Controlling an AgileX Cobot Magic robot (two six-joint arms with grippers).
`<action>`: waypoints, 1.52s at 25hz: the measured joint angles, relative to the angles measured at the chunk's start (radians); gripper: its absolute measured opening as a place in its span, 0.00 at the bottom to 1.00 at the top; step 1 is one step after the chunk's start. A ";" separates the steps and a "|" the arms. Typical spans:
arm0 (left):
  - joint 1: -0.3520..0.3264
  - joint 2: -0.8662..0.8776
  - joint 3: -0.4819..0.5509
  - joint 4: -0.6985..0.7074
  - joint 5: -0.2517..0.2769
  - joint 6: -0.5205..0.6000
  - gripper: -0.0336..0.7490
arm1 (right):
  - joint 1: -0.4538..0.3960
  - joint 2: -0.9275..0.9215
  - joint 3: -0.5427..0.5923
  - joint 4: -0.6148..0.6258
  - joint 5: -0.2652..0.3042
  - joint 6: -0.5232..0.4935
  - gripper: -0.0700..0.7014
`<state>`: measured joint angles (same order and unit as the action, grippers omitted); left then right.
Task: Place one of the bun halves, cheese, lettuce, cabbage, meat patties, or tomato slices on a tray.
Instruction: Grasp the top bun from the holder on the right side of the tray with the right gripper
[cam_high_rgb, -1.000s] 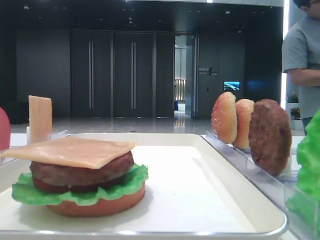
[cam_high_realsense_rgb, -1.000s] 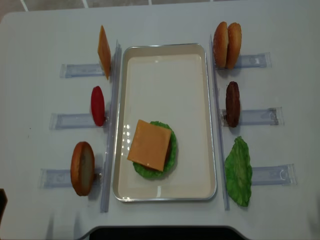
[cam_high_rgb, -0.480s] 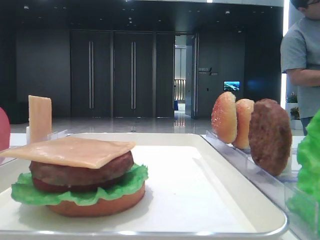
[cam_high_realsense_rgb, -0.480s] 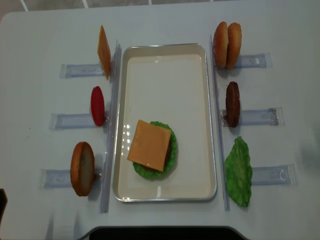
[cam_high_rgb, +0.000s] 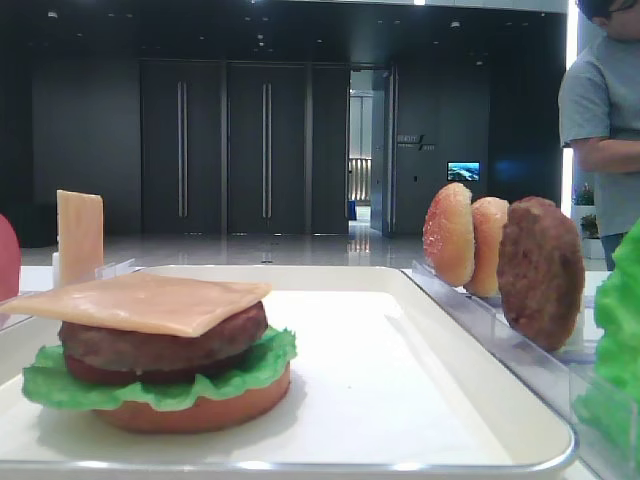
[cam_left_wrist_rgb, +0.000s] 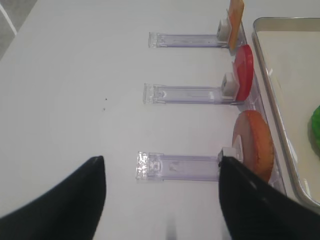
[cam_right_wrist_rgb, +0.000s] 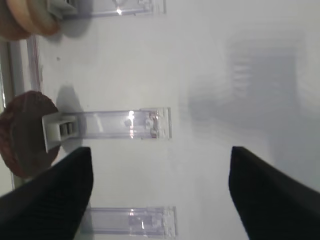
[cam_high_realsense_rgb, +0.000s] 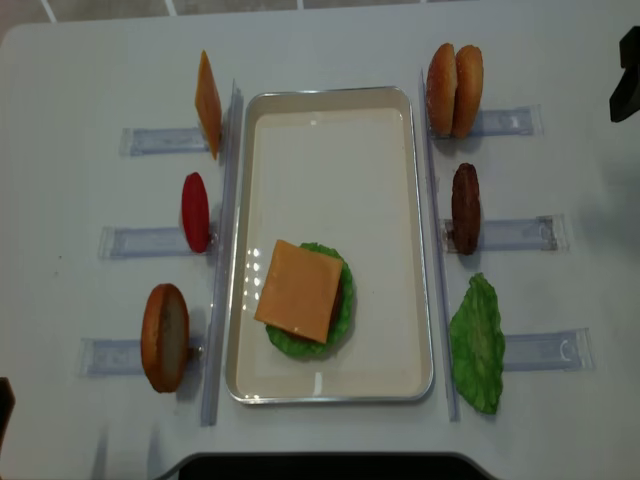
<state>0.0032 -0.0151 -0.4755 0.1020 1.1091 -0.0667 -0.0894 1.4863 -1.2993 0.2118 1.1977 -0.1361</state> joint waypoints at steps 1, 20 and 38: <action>0.000 0.000 0.000 0.000 0.000 0.000 0.73 | 0.000 0.027 -0.022 0.017 -0.001 0.000 0.78; 0.000 0.000 0.000 0.000 0.000 0.000 0.73 | 0.164 0.316 -0.363 -0.026 0.002 0.159 0.78; 0.000 0.000 0.000 0.000 0.000 0.000 0.73 | 0.461 0.319 -0.363 0.016 -0.195 0.433 0.78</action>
<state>0.0032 -0.0151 -0.4755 0.1020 1.1091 -0.0667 0.3720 1.8052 -1.6625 0.2282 1.0030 0.2969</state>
